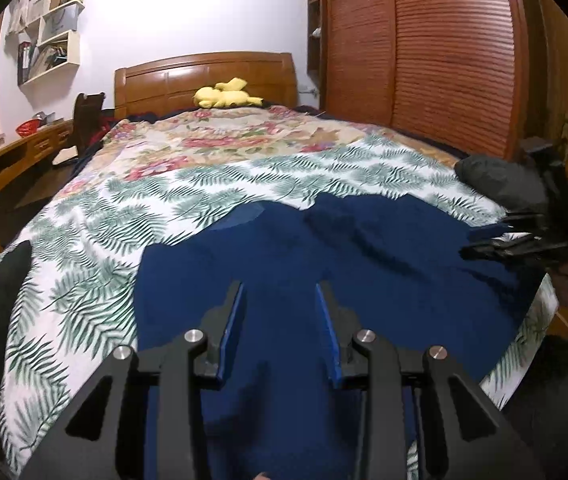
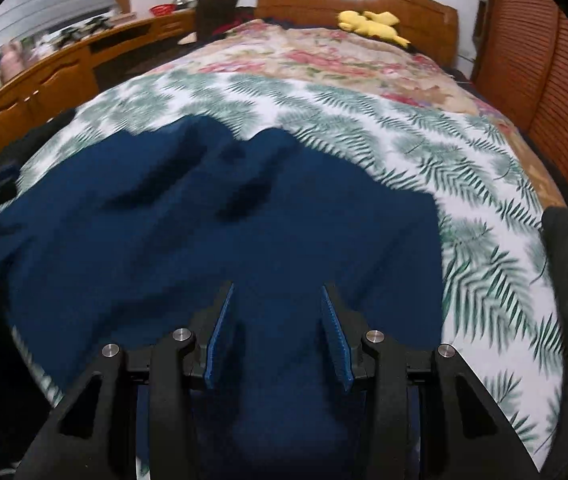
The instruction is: Fold large clothes
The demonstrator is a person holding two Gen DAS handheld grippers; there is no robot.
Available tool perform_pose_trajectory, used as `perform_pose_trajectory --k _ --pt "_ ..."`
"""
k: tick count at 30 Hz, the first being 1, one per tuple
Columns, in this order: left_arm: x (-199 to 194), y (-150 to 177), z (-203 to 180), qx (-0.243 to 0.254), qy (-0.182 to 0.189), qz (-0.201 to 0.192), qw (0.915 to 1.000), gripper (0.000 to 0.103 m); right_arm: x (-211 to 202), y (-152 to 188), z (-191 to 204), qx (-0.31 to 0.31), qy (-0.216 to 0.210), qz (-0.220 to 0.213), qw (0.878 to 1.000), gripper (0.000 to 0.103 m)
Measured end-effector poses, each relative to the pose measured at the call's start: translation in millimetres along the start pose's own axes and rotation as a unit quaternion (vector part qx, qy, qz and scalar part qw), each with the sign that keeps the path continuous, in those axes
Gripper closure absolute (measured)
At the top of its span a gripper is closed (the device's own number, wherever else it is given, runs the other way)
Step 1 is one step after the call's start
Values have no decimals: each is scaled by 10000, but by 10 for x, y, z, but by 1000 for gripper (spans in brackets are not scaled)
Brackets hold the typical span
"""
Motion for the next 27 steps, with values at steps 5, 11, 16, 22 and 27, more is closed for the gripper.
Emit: perform_pose_trajectory --k 5,11,16,22,27 --pt "-220 175 48 105 -324 172 9993 69 -95 159 237 -158 -207 -115 9996 60" --pt "-435 438 208 -106 -547 459 9974 67 -64 180 506 -152 -677 -255 9973 59" --pt "-405 646 408 -282 -785 781 9934 66 44 189 660 -137 -861 -262 9958 59" --pt "-216 900 618 -664 -811 1173 9875 60 150 258 677 -147 -827 -136 9964 59" --pt "-100 1035 649 -702 -906 1293 9850 48 29 238 687 -154 -802 -197 9965 58"
Point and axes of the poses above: each gripper's, at about its wrist camera, not at the fingertips, and x roughly the way its jaws point, z to its left, y to its underside, the point moved 7 cm from there along x, roughly the way its jaws point, and after that the axes turned 4 degrees about z, right-handed, at the moved point
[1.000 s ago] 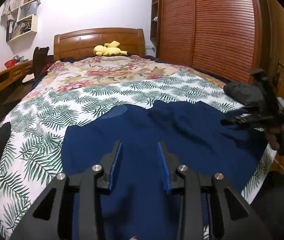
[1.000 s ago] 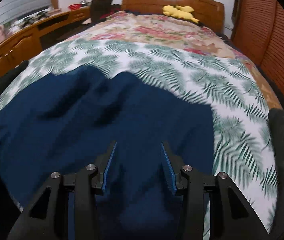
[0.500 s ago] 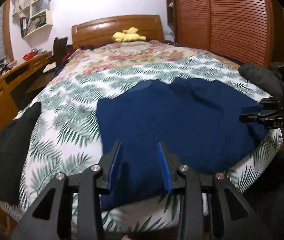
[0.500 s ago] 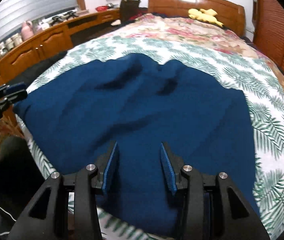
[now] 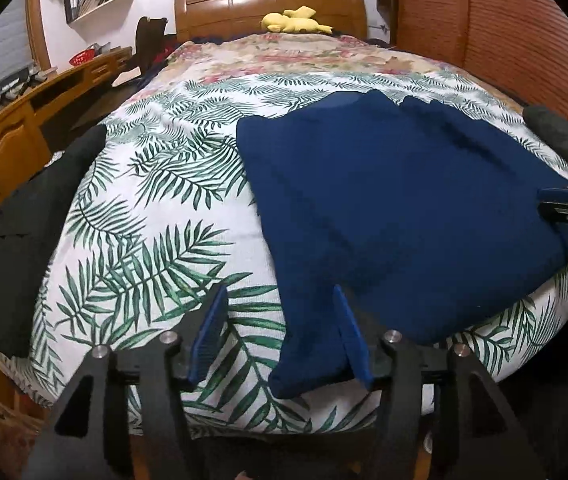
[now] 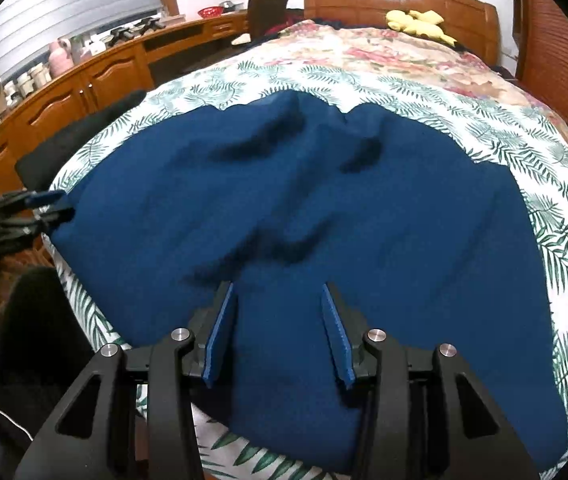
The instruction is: Fold large clothes
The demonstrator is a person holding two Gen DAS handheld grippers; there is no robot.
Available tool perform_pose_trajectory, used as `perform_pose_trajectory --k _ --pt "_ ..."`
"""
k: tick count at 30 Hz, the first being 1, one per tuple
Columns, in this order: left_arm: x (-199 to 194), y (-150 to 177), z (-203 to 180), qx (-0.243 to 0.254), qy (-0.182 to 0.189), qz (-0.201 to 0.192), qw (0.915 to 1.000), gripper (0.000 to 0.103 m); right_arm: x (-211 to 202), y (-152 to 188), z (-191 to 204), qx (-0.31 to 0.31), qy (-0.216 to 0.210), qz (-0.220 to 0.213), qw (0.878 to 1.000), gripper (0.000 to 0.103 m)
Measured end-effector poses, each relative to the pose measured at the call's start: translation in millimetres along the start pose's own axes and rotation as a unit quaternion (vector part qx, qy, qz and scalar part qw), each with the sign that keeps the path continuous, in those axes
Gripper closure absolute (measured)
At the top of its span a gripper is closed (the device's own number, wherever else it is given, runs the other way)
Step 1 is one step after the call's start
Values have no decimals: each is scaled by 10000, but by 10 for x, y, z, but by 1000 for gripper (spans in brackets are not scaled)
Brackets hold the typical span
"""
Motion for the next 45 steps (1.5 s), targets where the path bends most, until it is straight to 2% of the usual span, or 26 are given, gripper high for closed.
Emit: perform_pose_trajectory --k 3,7,12,16,19,22,24,26,29,32,36,41,45 --pt "18 -4 28 -136 105 41 9998 46 -85 -20 70 -115 26 -127 9999 58" --pt "37 -1 46 -109 64 70 9999 42 -127 -42 177 -181 -106 -197 9996 58" --pt "-23 36 44 -106 -22 154 9998 41 118 66 218 -309 21 129 9994 56" --pt "-103 112 51 -287 126 173 9994 41 190 102 185 -318 6 97 9994 55" --pt "-135 180 25 -456 458 168 9978 43 190 109 173 -276 -34 93 9996 55" --pt "-125 197 -18 -664 754 211 9947 58 185 116 170 -275 -28 68 9996 55" --pt "-127 182 -67 -689 853 238 9937 79 176 121 175 -271 -32 46 9996 54" --pt "-217 117 -144 -534 788 107 9954 93 145 121 162 -249 -64 36 9997 54" --pt "-480 -135 -289 -306 747 -270 9964 97 60 149 100 -228 -25 46 9997 54" --pt "-826 -533 -539 -104 933 -766 9926 99 -86 213 -23 -175 55 29 9998 54" --pt "-1050 -1003 -1028 217 1204 -1180 9854 100 -344 304 -275 -45 288 -114 9995 54" --pt "-1083 -1408 -1909 876 1686 -1296 9732 100 -778 483 -775 295 647 -370 9968 54" --pt "-1016 -1516 -2604 1402 2037 -1188 9616 100 -1033 657 -1126 543 886 -431 9937 54"
Point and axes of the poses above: each gripper's, at about its wrist camera, not at the fingertips, and x roughly the way its jaws point, z to its left, y to its underside, the point moved 7 cm from there along x, roughly the way its jaws point, and after that the axes turned 4 degrees about z, right-handed, at the moved point
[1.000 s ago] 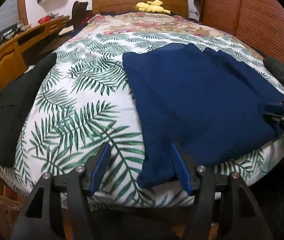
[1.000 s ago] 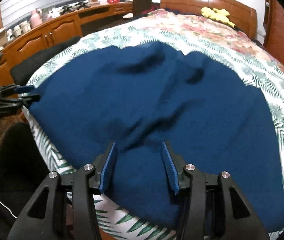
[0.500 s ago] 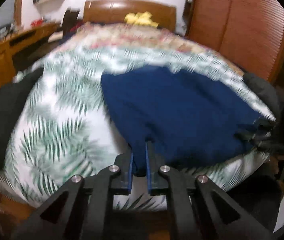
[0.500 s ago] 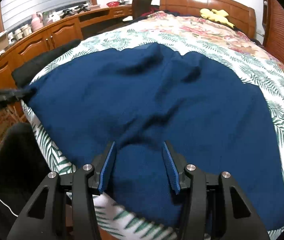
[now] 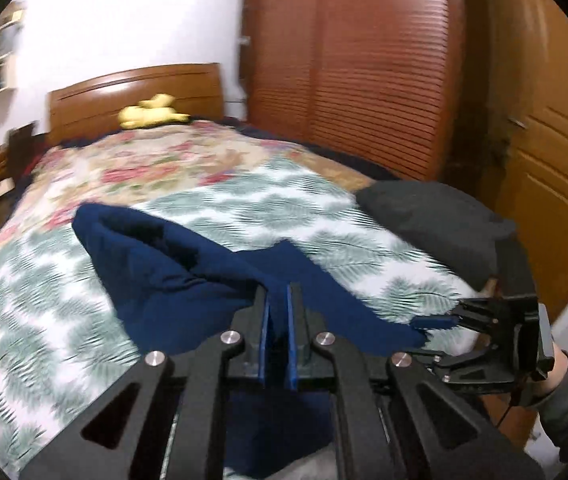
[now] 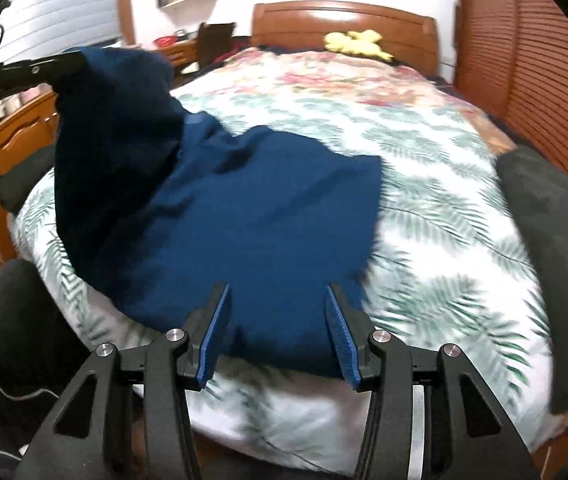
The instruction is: Fold large clothes
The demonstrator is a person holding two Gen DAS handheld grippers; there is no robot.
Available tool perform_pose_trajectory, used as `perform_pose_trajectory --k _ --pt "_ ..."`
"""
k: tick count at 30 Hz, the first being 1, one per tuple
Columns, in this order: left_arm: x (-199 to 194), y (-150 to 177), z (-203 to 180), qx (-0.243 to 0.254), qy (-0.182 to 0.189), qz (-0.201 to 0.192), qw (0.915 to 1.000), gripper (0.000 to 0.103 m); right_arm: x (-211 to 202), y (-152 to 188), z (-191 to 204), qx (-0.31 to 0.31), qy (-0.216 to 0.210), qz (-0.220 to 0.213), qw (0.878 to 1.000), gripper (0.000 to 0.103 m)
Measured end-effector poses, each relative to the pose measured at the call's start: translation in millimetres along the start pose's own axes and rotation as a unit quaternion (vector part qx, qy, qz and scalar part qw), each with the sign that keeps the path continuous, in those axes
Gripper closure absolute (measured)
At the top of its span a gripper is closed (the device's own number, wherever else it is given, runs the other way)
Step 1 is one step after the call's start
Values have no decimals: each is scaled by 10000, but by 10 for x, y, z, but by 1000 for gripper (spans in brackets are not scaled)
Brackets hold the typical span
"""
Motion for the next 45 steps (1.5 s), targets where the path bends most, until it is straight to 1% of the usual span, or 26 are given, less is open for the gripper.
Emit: perform_pose_trajectory --k 2,4,6,8,10,13,15,16,18,19,21,26,30,33,36,38,39,40,42,43,44,45 --pt "171 -27 -245 148 174 103 9997 100 -84 51 -166 134 63 -2 9999 54" --pt "328 -16 -401 227 271 250 9991 100 -147 111 -270 188 107 4 9998 54" --pt "439 12 -482 234 254 369 9987 99 -204 165 -369 212 147 7 9997 54" --pt "517 34 -549 215 413 465 9978 98 -239 191 -417 206 156 5 9997 54" --pt "532 45 -581 239 360 533 9976 97 -251 212 -445 204 169 3 9996 54" --pt "408 14 -629 344 362 410 9979 91 -291 168 -436 253 94 -86 9996 54" --pt "309 -30 -631 415 315 279 9983 84 -317 94 -394 258 41 -159 9995 54" --pt "247 -52 -614 443 273 210 9984 83 -327 65 -369 252 35 -185 9995 54" --pt "168 -72 -543 425 243 121 9987 77 -362 -51 -276 206 -27 -285 9994 54" --pt "115 -80 -485 395 215 79 9990 76 -366 -89 -238 189 -64 -315 9993 54" --pt "51 -68 -354 374 79 22 9993 73 -389 -223 -90 152 -202 -421 9988 54" --pt "-8 80 61 179 -173 73 9997 70 -355 -511 273 15 -464 -580 9972 54" --pt "-23 237 375 -1 -359 130 9993 69 -248 -685 596 -207 -633 -594 9960 54" --pt "-29 349 544 -61 -491 166 9986 69 -58 -694 721 -311 -546 -431 9971 54" --pt "-34 441 683 -134 -573 197 9981 68 177 -591 756 -415 -500 -90 9978 54" --pt "-43 502 763 -175 -595 213 9978 68 263 -517 730 -379 -546 44 9978 54" --pt "-40 518 785 -188 -602 212 9978 68 322 -471 716 -311 -634 154 9974 54" --pt "-27 529 812 -208 -598 215 9978 68 344 -435 703 -278 -688 196 9970 55" --pt "-5 567 870 -256 -569 223 9978 68 416 -356 729 -276 -844 345 9955 68" --pt "18 585 902 -271 -559 240 9978 68 437 -323 752 -368 -844 387 9950 85" --pt "45 594 930 -279 -554 260 9977 68 425 -292 778 -469 -773 342 9953 90" --pt "67 595 951 -283 -546 273 9977 67 401 -285 794 -547 -720 292 9955 92"
Point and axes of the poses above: each gripper's, at about its wrist camera, not at the fingertips, and x roughly the way its jaws point, z to its left, y to its underside, the point moved 7 cm from there along x, roughly the way its jaws point, and after that the axes turned 4 degrees about z, right-handed, at the moved point
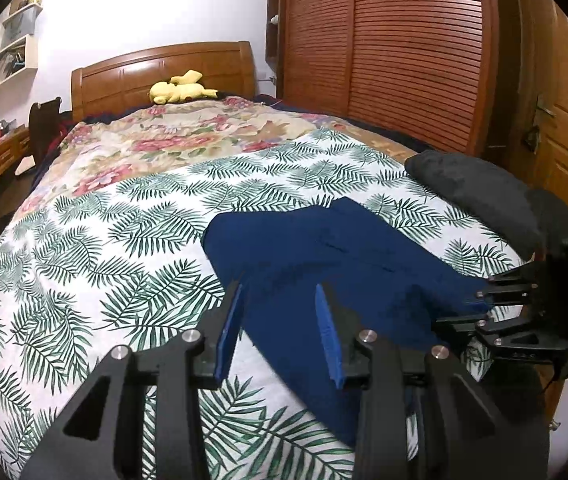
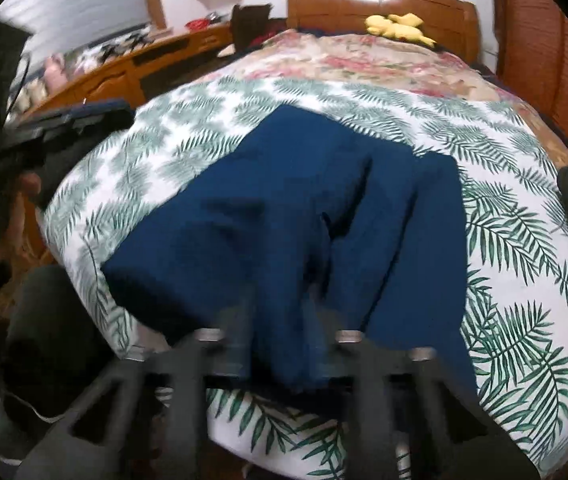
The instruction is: Fold large clothes
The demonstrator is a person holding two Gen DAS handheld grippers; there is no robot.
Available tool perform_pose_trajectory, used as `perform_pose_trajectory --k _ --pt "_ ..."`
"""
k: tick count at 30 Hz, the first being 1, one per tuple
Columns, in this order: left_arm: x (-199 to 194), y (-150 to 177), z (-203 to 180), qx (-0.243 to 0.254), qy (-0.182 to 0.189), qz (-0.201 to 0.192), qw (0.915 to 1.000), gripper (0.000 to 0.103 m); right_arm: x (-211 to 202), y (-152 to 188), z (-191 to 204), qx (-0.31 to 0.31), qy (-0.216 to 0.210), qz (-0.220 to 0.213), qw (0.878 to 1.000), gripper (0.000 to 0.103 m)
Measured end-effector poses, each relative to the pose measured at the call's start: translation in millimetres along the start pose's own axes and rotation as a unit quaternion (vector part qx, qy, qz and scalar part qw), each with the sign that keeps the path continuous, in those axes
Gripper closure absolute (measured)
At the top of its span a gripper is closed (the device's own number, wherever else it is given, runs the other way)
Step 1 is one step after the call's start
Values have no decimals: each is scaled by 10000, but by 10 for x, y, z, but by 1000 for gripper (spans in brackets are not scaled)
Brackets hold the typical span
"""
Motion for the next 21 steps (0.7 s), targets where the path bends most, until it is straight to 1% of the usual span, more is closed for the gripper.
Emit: perform_pose_trajectory --k 2,5,7,8,11,13,15,16,17,18,19,20,21 --pt "59 -15 39 2 6 21 10000 67 -94 -19 -9 -50 182 -95 9998 95" --pt "198 -66 82 13 42 78 10000 67 -366 -123 -109 12 510 -435 9977 97" --pt "292 -117 73 47 92 108 9999 66 -584 -149 -219 33 894 -616 9941 97" --pt "331 -148 71 58 124 116 9998 66 -655 -141 -272 66 983 -640 9931 97" --pt "499 -260 48 110 215 160 9996 66 -754 -23 -490 347 1051 -573 9922 97" --pt "621 -339 27 189 234 159 9994 65 -692 71 -610 527 1237 -439 9899 94" --pt "761 -394 23 209 291 218 9991 65 -605 201 -689 804 1210 -321 9889 91" --pt "845 -414 31 206 288 266 9990 65 -594 224 -704 897 1168 -315 9886 84" --pt "923 -430 39 223 279 298 9989 64 -571 268 -723 1006 1215 -293 9870 75" --pt "982 -437 53 232 270 332 9988 64 -566 305 -733 1051 1284 -291 9857 70" --pt "1037 -443 72 250 267 364 9987 64 -558 338 -749 1113 1337 -300 9843 61" --pt "1089 -451 89 274 260 385 9985 64 -535 376 -791 1282 1351 -317 9820 54" --pt "1144 -460 113 292 245 410 9984 64 -522 397 -807 1391 1321 -326 9809 51"
Point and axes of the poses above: each gripper's, at about its wrist camera, not at the fingertips, and x roughly the way its jaws point, z to its left, y to its underside, the point moved 7 cm from there along x, roughly the way its jaws point, and after that the axes turned 4 degrees about z, right-handed, at the moved point
